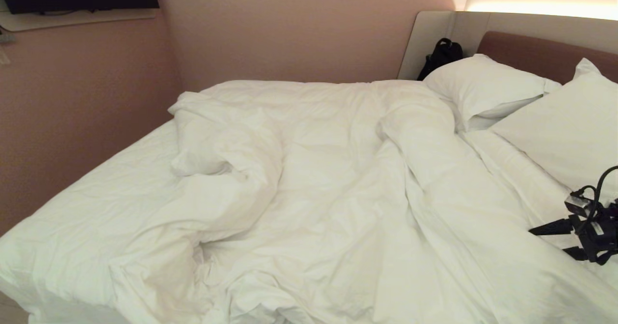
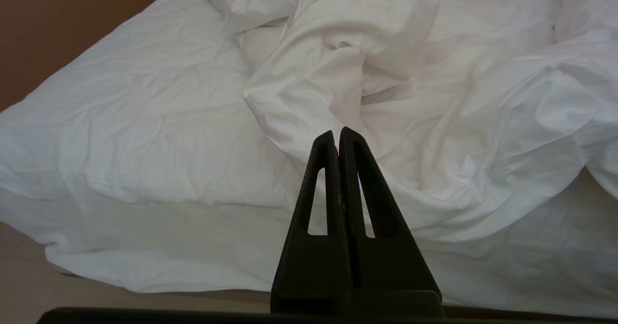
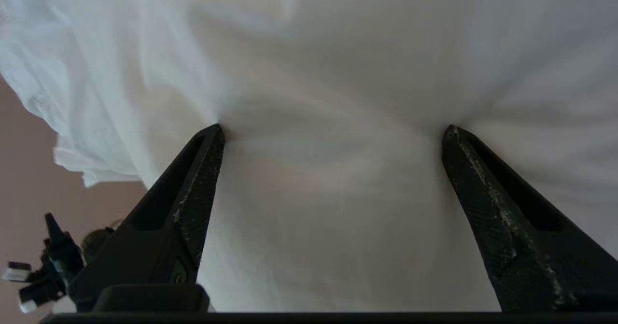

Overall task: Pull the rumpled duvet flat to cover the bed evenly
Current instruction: Flatten the corners of the folded blanket

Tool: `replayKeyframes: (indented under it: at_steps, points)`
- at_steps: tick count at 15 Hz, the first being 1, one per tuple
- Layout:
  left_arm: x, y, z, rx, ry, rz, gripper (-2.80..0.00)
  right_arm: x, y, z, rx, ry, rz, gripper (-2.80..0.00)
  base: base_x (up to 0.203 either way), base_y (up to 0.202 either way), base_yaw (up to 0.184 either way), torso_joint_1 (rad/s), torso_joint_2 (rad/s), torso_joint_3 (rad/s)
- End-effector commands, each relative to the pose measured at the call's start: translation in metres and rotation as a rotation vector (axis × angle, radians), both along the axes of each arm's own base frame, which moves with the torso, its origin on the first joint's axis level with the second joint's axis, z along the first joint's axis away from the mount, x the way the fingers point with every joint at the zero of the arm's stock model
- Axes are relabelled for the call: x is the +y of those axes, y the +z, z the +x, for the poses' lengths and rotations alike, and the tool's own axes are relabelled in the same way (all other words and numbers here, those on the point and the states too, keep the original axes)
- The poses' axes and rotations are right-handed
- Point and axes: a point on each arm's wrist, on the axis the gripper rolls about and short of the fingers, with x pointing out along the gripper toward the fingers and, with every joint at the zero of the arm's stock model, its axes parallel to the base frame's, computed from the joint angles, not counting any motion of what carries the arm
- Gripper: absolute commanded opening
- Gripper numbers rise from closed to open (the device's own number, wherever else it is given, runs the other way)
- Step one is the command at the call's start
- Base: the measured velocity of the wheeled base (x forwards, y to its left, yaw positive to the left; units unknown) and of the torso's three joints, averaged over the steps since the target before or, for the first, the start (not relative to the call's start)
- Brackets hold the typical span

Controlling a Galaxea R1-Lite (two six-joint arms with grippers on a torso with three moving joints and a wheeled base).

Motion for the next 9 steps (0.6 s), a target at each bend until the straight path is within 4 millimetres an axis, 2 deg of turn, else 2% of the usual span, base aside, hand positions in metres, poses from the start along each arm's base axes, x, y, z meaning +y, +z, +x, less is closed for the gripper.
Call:
replayKeyframes:
  at_steps: [1, 6, 7, 8, 9]
  points:
    - [0.0000, 0.0003, -0.0001, -0.001, 0.000, 0.000, -2.80, 0.0042, 0.0014, -0.0041, 0.050, 0.055, -0.049, 0.00, 0.000, 0.000, 0.000, 0.000, 0.00, 0.000]
    - [0.0000, 0.0003, -0.0001, -0.001, 0.000, 0.000, -2.80, 0.0058, 0.0027, -0.0057, 0.072, 0.068, -0.059, 0.00, 0.000, 0.000, 0.000, 0.000, 0.00, 0.000]
    - [0.0000, -0.0001, 0.0000, 0.000, 0.000, 0.000, -2.80, 0.0059, 0.0024, -0.0058, 0.073, 0.069, -0.058, -0.85, 0.000, 0.000, 0.000, 0.000, 0.00, 0.000]
    - [0.0000, -0.0001, 0.0000, 0.000, 0.000, 0.000, -2.80, 0.0059, 0.0024, -0.0058, 0.073, 0.069, -0.058, -2.80, 0.000, 0.000, 0.000, 0.000, 0.00, 0.000]
    - [0.0000, 0.0001, 0.0000, 0.000, 0.000, 0.000, -2.80, 0.0059, 0.0024, -0.0058, 0.073, 0.069, -0.058, -2.80, 0.000, 0.000, 0.000, 0.000, 0.00, 0.000]
